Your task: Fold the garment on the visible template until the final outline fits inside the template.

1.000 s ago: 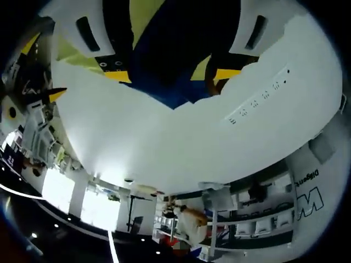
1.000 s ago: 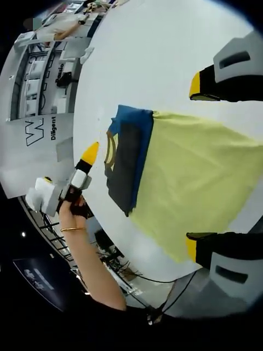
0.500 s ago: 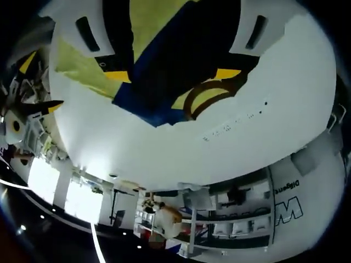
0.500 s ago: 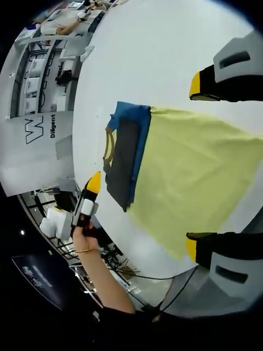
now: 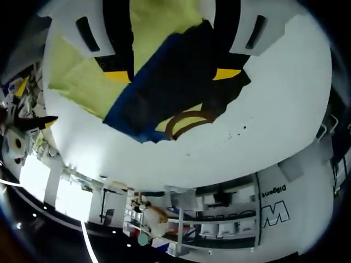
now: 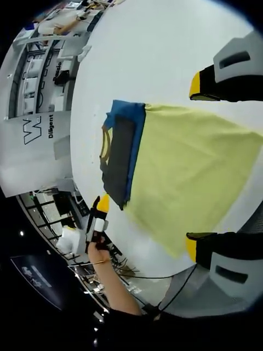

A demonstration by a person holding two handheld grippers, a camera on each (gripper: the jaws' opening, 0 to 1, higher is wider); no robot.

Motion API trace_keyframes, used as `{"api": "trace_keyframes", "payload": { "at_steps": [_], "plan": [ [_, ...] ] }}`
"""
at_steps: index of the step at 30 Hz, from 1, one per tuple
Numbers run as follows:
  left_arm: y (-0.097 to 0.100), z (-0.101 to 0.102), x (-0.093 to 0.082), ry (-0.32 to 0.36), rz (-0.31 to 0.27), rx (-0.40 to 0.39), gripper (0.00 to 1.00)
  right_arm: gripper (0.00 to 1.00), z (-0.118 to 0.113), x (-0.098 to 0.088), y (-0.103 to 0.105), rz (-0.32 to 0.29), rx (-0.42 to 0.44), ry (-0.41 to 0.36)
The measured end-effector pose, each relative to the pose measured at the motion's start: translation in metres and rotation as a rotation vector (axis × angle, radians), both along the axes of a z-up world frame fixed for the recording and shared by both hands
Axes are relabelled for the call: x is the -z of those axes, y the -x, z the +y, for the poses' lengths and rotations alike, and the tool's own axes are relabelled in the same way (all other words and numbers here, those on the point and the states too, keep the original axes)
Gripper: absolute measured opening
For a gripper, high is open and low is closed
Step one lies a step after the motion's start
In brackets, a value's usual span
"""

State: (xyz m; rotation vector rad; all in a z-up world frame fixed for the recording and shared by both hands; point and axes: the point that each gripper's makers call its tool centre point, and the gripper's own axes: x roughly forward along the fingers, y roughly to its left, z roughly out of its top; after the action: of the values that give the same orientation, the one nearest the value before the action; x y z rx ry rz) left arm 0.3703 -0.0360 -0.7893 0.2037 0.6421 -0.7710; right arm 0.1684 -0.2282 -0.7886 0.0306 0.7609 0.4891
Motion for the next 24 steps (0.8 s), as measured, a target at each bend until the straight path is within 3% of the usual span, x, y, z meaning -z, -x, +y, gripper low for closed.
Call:
{"api": "trace_keyframes", "payload": {
  "at_steps": [7, 16, 20, 24],
  "plan": [
    [0.004, 0.035, 0.016, -0.081, -0.056, -0.006, 0.51, 0.99, 0.003, 0.002, 0.002, 0.005, -0.009, 0.002],
    [0.012, 0.070, 0.048, -0.094, 0.008, -0.086, 0.44, 0.99, 0.004, 0.002, 0.001, 0.005, -0.010, 0.003],
    [0.012, 0.070, 0.058, -0.064, 0.035, -0.061, 0.33, 0.99, 0.004, 0.002, 0.001, 0.006, -0.010, 0.003],
    [0.014, 0.066, 0.060, -0.060, 0.025, -0.032, 0.15, 0.99, 0.003, 0.003, 0.001, 0.009, 0.000, 0.000]
  ]
}}
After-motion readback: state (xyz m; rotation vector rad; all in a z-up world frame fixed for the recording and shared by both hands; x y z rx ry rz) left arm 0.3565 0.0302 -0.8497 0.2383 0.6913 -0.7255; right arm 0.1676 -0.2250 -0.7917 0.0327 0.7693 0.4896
